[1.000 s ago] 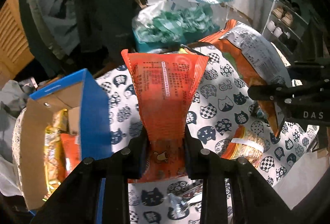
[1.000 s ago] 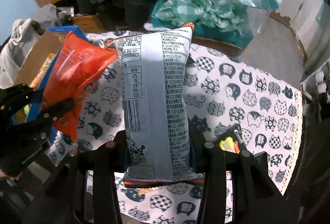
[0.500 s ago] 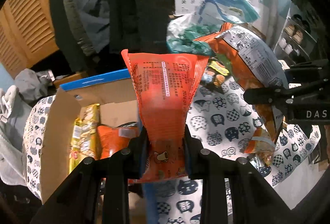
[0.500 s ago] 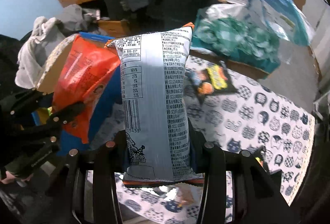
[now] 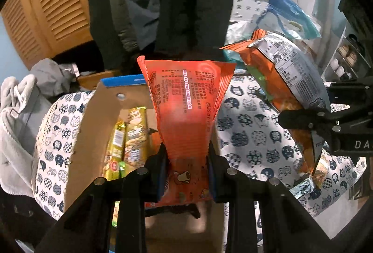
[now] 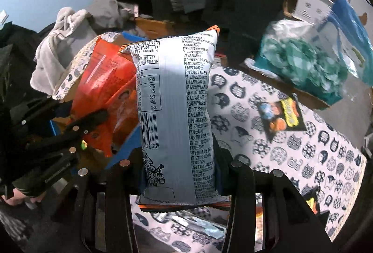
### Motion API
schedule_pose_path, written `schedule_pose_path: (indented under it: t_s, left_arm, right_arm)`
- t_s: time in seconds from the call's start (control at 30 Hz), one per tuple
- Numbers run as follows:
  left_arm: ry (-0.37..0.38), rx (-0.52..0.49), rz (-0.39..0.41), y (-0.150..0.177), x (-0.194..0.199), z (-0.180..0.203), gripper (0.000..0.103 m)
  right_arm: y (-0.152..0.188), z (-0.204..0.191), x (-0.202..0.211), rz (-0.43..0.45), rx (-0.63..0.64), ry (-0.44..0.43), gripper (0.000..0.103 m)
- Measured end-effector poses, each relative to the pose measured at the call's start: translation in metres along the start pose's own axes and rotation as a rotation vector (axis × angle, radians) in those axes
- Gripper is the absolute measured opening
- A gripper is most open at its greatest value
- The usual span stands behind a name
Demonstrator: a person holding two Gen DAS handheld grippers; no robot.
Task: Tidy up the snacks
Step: 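Carry both bags into the cardboard box and open both tools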
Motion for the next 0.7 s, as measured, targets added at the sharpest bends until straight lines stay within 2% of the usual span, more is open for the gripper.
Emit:
schedule_pose_path:
  t_s: [0.47,0.7]
  left_arm:
    - [-0.058,0.154,-0.039,0.022,-0.009,-0.091,0.029]
    - [-0.083,0.212,-0.082,0.038,-0.023,-0.122,0.029]
  right_arm:
    - [-0.031,-0.053,-0.034,-0.036,0.048,-0.051,0.042]
    - [-0.043,-0.079,-0.052,-0.056,0.074,-0.072,0.042]
Point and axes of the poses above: each gripper's, at about its wrist camera, not at the fingertips, and x roughly against the way its jaws point, z to its right, y to its underside, the point moved 9 cm from there along -x, roughly the way its jaws point, and after that the axes turned 3 degrees about x, right-handed, at the moved point
